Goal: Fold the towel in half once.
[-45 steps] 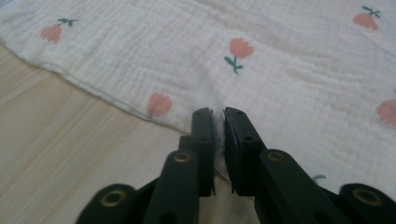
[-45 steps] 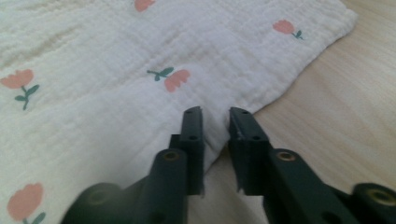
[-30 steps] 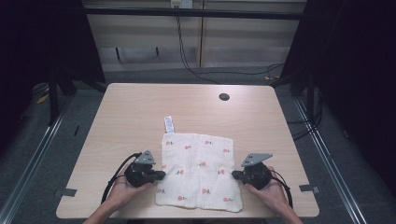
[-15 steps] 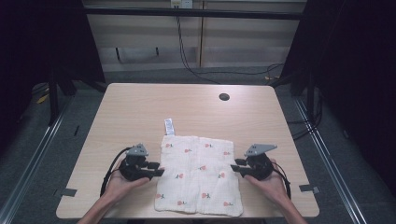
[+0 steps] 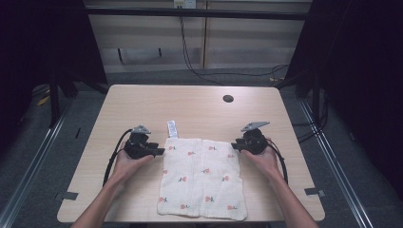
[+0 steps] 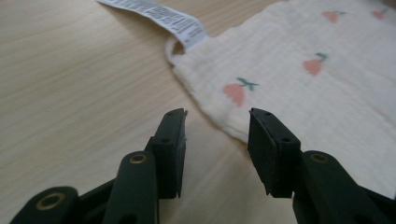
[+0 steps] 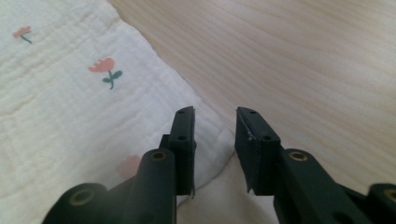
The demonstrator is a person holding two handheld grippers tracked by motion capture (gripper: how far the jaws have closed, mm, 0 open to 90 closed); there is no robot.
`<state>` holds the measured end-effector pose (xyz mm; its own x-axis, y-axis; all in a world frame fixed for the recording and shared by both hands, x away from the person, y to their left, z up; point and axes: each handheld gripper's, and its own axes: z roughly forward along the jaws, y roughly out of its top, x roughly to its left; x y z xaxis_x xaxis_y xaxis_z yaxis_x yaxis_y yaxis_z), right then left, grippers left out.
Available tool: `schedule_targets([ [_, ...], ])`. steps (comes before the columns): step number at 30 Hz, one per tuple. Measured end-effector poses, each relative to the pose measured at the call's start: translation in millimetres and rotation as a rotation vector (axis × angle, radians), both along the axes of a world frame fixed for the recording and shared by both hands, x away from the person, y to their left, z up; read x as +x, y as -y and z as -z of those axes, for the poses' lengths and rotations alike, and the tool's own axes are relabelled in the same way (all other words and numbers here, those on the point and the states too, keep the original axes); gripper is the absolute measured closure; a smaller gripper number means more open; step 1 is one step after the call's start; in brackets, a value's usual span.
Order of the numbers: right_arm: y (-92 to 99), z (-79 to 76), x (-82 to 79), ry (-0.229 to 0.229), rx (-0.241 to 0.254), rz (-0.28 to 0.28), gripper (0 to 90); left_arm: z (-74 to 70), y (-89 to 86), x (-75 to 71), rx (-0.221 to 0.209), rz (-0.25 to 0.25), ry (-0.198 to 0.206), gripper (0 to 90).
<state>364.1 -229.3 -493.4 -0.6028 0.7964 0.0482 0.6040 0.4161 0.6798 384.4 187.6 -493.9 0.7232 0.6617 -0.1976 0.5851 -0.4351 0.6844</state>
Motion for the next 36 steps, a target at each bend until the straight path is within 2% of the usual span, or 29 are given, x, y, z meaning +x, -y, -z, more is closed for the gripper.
schedule_targets([
  [1,-1.0,0.7,0.6,0.005,-0.005,0.001,70.5,1.2,-0.5,2.4,-0.010,0.003,-0.011,56.2],
  [3,-0.2,4.7,3.6,-0.004,0.011,0.009,70.6,4.0,-0.9,6.6,0.008,-0.007,-0.014,56.1],
  [6,1.4,8.4,5.9,-0.009,0.026,0.019,70.8,5.9,-1.7,12.6,-0.024,-0.014,-0.031,55.4],
  [8,-0.9,8.0,5.1,-0.003,0.008,0.001,71.9,5.0,1.2,14.7,-0.005,0.002,-0.026,53.7],
  [11,-3.2,7.5,3.4,-0.016,0.018,-0.029,83.6,4.9,5.0,20.1,0.004,0.005,-0.022,52.0],
  [12,-3.1,7.6,3.6,-0.020,0.025,-0.030,84.9,4.3,5.8,24.3,0.014,0.010,-0.025,52.0],
  [13,-2.5,7.7,3.8,-0.024,0.031,-0.026,86.2,4.9,7.3,27.5,0.004,-0.008,-0.026,51.8],
  [17,0.9,7.6,4.9,-0.028,0.062,-0.023,87.3,4.6,11.4,37.6,0.012,-0.017,-0.011,53.7],
  [18,1.3,7.3,5.0,-0.029,0.063,-0.021,87.4,4.6,12.5,40.7,0.011,0.004,-0.023,54.2],
  [21,3.5,5.8,5.7,-0.029,0.079,-0.021,87.4,6.2,15.0,45.8,0.003,0.004,-0.019,55.0],
  [23,3.8,5.0,6.6,-0.024,0.069,-0.025,87.4,6.9,18.5,47.9,-0.016,-0.004,-0.027,55.8],
  [25,4.1,4.1,7.1,-0.023,0.081,-0.017,87.4,7.9,23.1,47.5,-0.024,0.024,-0.024,56.7],
  [26,4.7,3.8,7.5,-0.021,0.083,-0.019,87.5,7.4,27.1,45.8,-0.011,0.033,-0.015,56.8],
  [27,5.2,3.5,8.1,-0.021,0.083,-0.017,87.4,7.1,30.5,44.7,0.002,0.043,-0.006,57.8],
  [29,5.9,3.1,9.0,-0.020,0.086,-0.015,87.5,5.9,33.7,43.8,0.032,0.064,0.006,68.2],
  [30,6.4,2.7,9.3,-0.020,0.089,-0.016,87.5,6.1,34.0,43.4,0.029,0.070,0.002,74.1],
  [31,6.5,1.5,9.1,-0.023,0.088,-0.010,87.5,6.9,33.7,43.1,0.020,0.075,0.000,79.1],
  [33,7.1,-0.8,8.7,-0.016,0.105,-0.013,87.5,11.2,30.2,38.4,-0.038,0.064,-0.012,84.8],
  [34,7.3,-1.8,8.9,-0.011,0.110,-0.020,87.6,13.2,28.5,36.4,-0.062,0.056,-0.011,85.4],
  [36,8.2,-3.8,8.9,-0.011,0.115,-0.025,87.6,11.9,26.5,34.0,-0.074,0.058,-0.014,85.8],
])
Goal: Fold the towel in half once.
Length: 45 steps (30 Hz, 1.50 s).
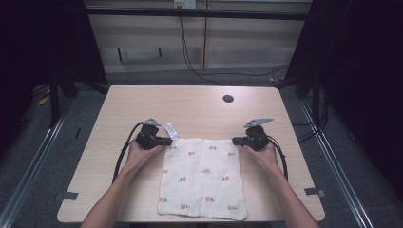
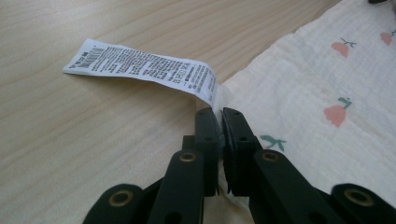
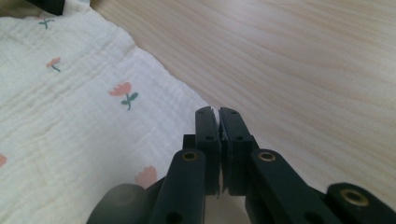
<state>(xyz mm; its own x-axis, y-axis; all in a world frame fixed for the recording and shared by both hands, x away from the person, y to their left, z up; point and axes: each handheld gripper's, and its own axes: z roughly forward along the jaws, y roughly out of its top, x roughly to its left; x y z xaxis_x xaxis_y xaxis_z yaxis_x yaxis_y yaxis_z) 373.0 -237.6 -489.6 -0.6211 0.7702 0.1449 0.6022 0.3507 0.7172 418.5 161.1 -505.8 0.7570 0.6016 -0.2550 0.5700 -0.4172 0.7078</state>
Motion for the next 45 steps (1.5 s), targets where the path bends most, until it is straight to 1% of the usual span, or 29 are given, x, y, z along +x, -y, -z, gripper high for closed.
schedule_targets([
  [1,1.6,-1.7,-0.1,-0.007,0.009,0.006,87.6,-2.1,-0.6,-0.9,0.001,0.007,0.002,85.9],
  [4,5.2,-4.7,-0.1,0.006,0.032,0.011,87.6,-9.5,-1.0,-2.6,-0.008,0.005,0.023,85.9],
  [5,6.2,-6.5,-0.6,0.006,0.036,0.013,87.6,-12.9,-1.5,-2.9,-0.002,0.008,0.030,85.9],
  [6,6.5,-7.5,-0.7,0.012,0.035,0.013,87.6,-19.7,-2.0,-3.1,-0.009,0.007,0.052,85.9],
  [8,6.7,-11.5,-0.5,0.018,0.025,0.015,87.6,-28.7,-2.9,-3.6,-0.020,0.007,0.073,85.9],
  [9,6.4,-13.8,-0.4,0.024,0.022,0.015,87.6,-31.0,-3.6,-3.6,-0.020,0.007,0.079,85.8],
  [11,5.4,-16.5,-0.5,0.032,0.024,0.017,87.6,-37.0,-5.4,-4.5,-0.041,0.002,0.094,85.8],
  [13,3.7,-20.9,0.3,0.042,0.032,0.011,87.6,-40.9,-5.6,-5.8,-0.031,0.007,0.112,85.8],
  [15,2.9,-23.7,2.1,0.046,0.034,0.006,87.6,-46.6,-6.9,-6.4,-0.048,0.019,0.115,85.8],
  [16,3.1,-24.8,2.8,0.046,0.036,0.009,87.6,-50.0,-9.0,-5.5,-0.075,0.024,0.110,85.8],
  [17,3.8,-26.6,4.4,0.047,0.042,0.011,87.6,-51.4,-9.8,-4.6,-0.085,0.029,0.104,85.8],
  [19,4.4,-29.2,6.6,0.039,0.043,0.013,87.6,-53.5,-10.3,-2.7,-0.064,0.028,0.109,85.8],
  [21,5.1,-32.1,8.8,0.042,0.050,0.009,87.6,-55.3,-11.5,-1.1,-0.075,0.032,0.108,85.9],
  [23,6.9,-35.3,10.3,0.042,0.074,0.007,87.6,-58.3,-13.0,0.1,-0.101,0.024,0.111,85.9],
  [25,9.7,-38.6,12.2,0.045,0.085,0.013,87.6,-61.7,-13.9,1.4,-0.095,0.019,0.118,85.9],
  [26,10.8,-40.0,13.0,0.047,0.091,0.014,87.6,-65.5,-14.0,1.4,-0.100,0.015,0.125,85.9],
  [28,13.1,-46.1,13.9,0.062,0.109,0.023,87.6,-71.0,-13.5,0.4,-0.095,0.015,0.142,85.9],
  [29,13.8,-49.5,13.6,0.075,0.127,0.026,87.7,-73.7,-13.2,-0.6,-0.103,0.013,0.151,85.9],
  [30,14.6,-52.8,12.6,0.098,0.146,0.032,87.7,-76.3,-13.3,-1.7,-0.104,0.010,0.160,85.9],
  [31,14.6,-55.5,11.6,0.106,0.163,0.030,87.7,-77.7,-13.5,-2.5,-0.111,0.011,0.163,85.9],
  [33,13.8,-59.3,8.8,0.114,0.160,0.014,87.7,-80.1,-14.6,-5.7,-0.100,0.022,0.175,86.0],
  [35,14.1,-61.0,3.5,0.120,0.158,0.000,87.8,-80.1,-17.2,-10.5,-0.116,0.026,0.176,86.0],
  [37,15.2,-61.9,-2.0,0.112,0.168,-0.003,87.8,-77.6,-19.8,-16.2,-0.143,0.022,0.171,85.9],
  [38,15.5,-62.3,-4.4,0.112,0.170,-0.001,87.8,-76.1,-19.5,-20.5,-0.137,0.026,0.166,86.0],
  [39,15.7,-63.0,-7.6,0.108,0.166,-0.006,87.7,-76.1,-19.0,-23.6,-0.124,0.028,0.174,86.0],
  [41,14.6,-66.0,-13.6,0.108,0.158,-0.019,87.8,-77.3,-19.9,-31.4,-0.143,0.034,0.181,86.0],
  [42,14.4,-67.2,-15.8,0.108,0.156,-0.025,87.7,-77.8,-20.6,-35.4,-0.145,0.036,0.197,86.0],
  [44,14.0,-69.8,-21.8,0.119,0.137,-0.020,87.8,-78.6,-20.8,-38.8,-0.103,0.051,0.201,86.0],
  [45,14.8,-71.3,-25.2,0.124,0.136,-0.011,87.8,-79.8,-22.0,-40.3,-0.109,0.052,0.207,86.0],
])
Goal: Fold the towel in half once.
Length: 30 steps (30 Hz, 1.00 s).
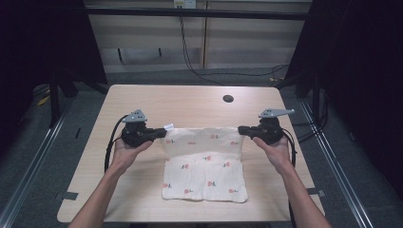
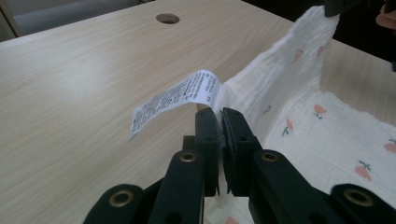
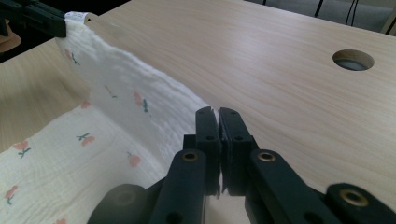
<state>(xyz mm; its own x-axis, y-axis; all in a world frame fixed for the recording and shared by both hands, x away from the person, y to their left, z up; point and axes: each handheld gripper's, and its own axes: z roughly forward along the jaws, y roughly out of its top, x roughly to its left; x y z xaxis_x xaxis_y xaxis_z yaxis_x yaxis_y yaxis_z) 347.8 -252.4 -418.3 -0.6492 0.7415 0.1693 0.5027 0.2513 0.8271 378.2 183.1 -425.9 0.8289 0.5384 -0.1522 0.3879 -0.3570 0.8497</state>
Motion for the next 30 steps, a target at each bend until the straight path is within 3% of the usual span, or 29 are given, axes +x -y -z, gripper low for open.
schedule_targets([
  [2,0.8,-2.6,-6.1,0.007,0.004,-0.006,87.9,-4.6,-2.8,-5.5,-0.025,0.011,0.007,86.0],
  [4,0.0,-4.2,-13.3,0.011,-0.001,-0.022,87.9,-8.0,-3.4,-9.5,-0.010,0.028,0.016,86.0],
  [7,-1.2,-3.7,-21.1,0.012,-0.013,-0.038,87.9,-8.7,-7.4,-12.2,-0.044,0.031,0.000,85.9],
  [8,-0.6,-2.3,-24.8,0.009,0.005,-0.038,87.9,-8.3,-7.5,-13.1,-0.050,0.031,-0.004,85.9],
  [12,-0.6,0.9,-31.9,0.003,0.009,-0.053,87.9,-4.5,-6.6,-23.4,-0.033,0.039,-0.005,86.0],
  [14,-0.2,-1.1,-37.3,0.013,0.001,-0.060,87.9,-2.9,-7.7,-28.4,-0.044,0.045,-0.006,86.0],
  [16,1.4,-5.1,-43.8,0.028,0.016,-0.064,87.9,-1.7,-9.4,-34.5,-0.083,0.042,-0.019,86.0],
  [18,0.8,-5.7,-49.0,0.031,0.006,-0.076,87.9,-1.6,-8.7,-39.5,-0.071,0.040,-0.009,86.0],
  [23,-4.4,-5.9,-68.6,0.036,-0.016,-0.118,88.0,2.3,-14.0,-47.2,-0.067,0.057,-0.046,86.2],
  [28,-2.7,-4.0,-77.9,0.021,-0.011,-0.128,88.0,2.0,-15.8,-58.9,-0.052,0.077,-0.059,86.2],
  [30,-0.8,-0.7,-79.9,0.016,-0.014,-0.131,88.0,3.3,-15.5,-64.4,-0.046,0.075,-0.043,86.2],
])
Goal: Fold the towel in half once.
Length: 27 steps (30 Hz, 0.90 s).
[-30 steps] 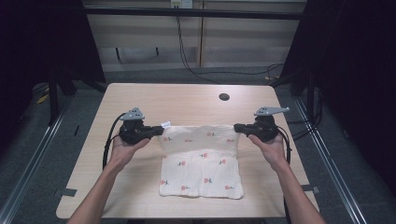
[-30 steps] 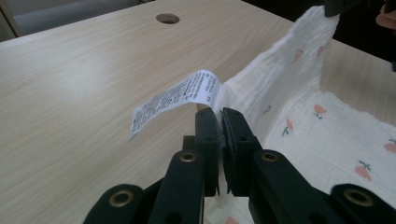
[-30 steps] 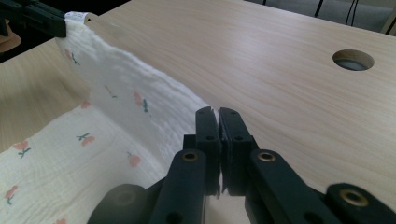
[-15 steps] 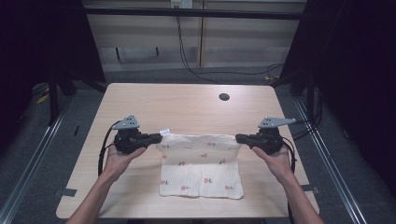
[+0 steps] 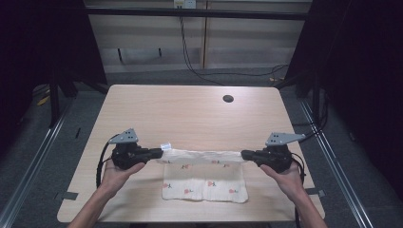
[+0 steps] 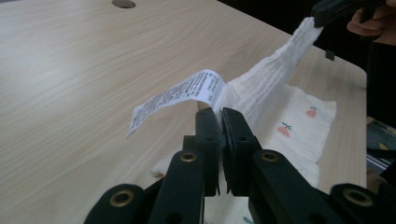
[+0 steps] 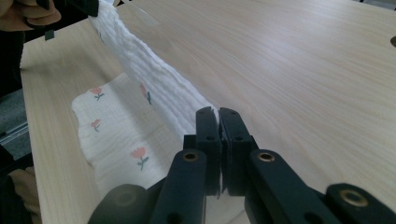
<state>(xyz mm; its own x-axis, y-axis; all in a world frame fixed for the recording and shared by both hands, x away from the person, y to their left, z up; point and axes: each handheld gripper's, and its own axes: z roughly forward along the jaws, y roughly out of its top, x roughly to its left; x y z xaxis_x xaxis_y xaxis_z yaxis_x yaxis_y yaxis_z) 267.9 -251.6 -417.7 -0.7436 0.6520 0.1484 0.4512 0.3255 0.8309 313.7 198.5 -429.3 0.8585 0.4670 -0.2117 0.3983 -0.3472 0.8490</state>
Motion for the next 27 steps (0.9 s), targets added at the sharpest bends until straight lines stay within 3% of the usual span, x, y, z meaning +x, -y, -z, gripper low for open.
schedule_targets([
  [2,4.7,8.1,-1.0,-0.021,0.028,0.015,88.0,4.5,2.3,-6.3,0.015,0.021,-0.008,86.2],
  [5,5.9,17.1,-5.0,-0.037,0.024,0.012,88.0,12.0,3.6,-12.6,0.045,0.037,-0.022,86.2],
  [10,4.6,16.9,-19.5,-0.040,0.020,-0.009,88.0,13.3,2.7,-24.9,0.029,0.062,-0.053,86.2],
  [11,4.5,16.7,-21.2,-0.043,0.022,-0.008,88.0,14.2,5.1,-30.3,0.081,0.062,-0.027,86.2],
  [12,3.7,19.3,-23.6,-0.054,0.029,-0.015,87.9,15.2,5.0,-31.4,0.085,0.067,-0.027,86.1],
  [14,2.3,25.5,-26.9,-0.060,0.012,-0.013,87.9,20.7,3.5,-32.7,0.074,0.069,-0.042,86.1],
  [16,2.0,34.4,-29.8,-0.084,0.017,-0.017,87.9,28.0,4.4,-33.5,0.090,0.080,-0.065,86.0],
  [19,1.9,42.2,-32.8,-0.111,-0.003,-0.016,87.8,35.3,9.4,-38.5,0.136,0.111,-0.067,85.8],
  [22,0.6,51.1,-36.6,-0.129,-0.038,-0.019,87.5,39.1,12.4,-41.4,0.144,0.115,-0.078,85.6],
  [27,0.7,60.1,-43.0,-0.150,-0.051,-0.028,87.0,45.9,12.5,-47.4,0.177,0.139,-0.093,84.8],
])
